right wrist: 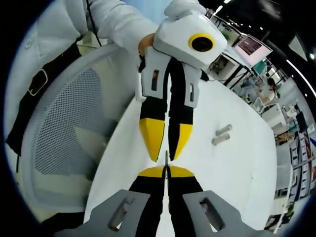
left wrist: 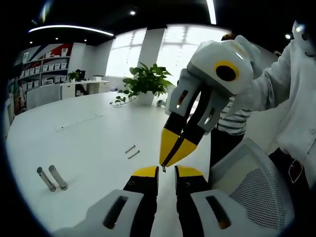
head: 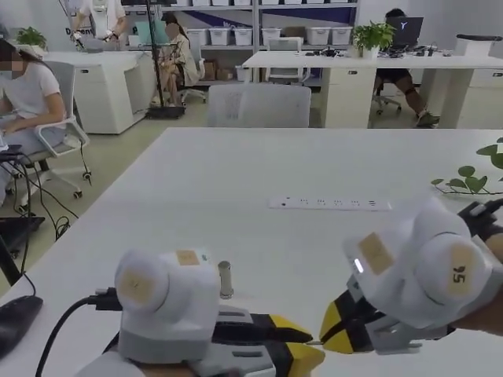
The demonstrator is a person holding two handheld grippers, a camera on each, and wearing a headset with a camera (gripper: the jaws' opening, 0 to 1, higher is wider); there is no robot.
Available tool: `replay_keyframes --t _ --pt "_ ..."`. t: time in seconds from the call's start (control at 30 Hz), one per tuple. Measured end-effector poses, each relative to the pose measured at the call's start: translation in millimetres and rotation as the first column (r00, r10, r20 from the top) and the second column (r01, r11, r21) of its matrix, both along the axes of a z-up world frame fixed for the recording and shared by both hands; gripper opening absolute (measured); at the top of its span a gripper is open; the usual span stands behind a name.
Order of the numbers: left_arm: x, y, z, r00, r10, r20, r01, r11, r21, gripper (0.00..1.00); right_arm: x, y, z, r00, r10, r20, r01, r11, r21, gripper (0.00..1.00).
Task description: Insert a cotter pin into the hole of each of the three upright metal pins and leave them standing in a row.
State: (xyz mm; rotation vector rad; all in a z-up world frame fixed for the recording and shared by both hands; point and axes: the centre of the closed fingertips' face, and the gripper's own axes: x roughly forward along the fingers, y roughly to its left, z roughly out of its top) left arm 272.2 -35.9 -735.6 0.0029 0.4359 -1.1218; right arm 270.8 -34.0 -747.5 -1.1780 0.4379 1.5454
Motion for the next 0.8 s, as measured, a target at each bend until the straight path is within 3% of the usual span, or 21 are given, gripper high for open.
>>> replay_keyframes --t 0.23,0.8 --pt "-1.4 -0.5 -1.2 1.0 -0.009 -0.005 0.009 1.0 0.003 0.06 -2.8 1.7 -0.8 1.0 0.012 -0.001 -0.012 1.0 -0.003 0.02" --pt "-2.7 2.5 -4.5 1.0 -0.016 0.02 0.015 0.999 0.041 0.01 -8.3 5.0 -2.7 1.0 0.015 -0.01 -0.015 1.0 -0.004 0.02"
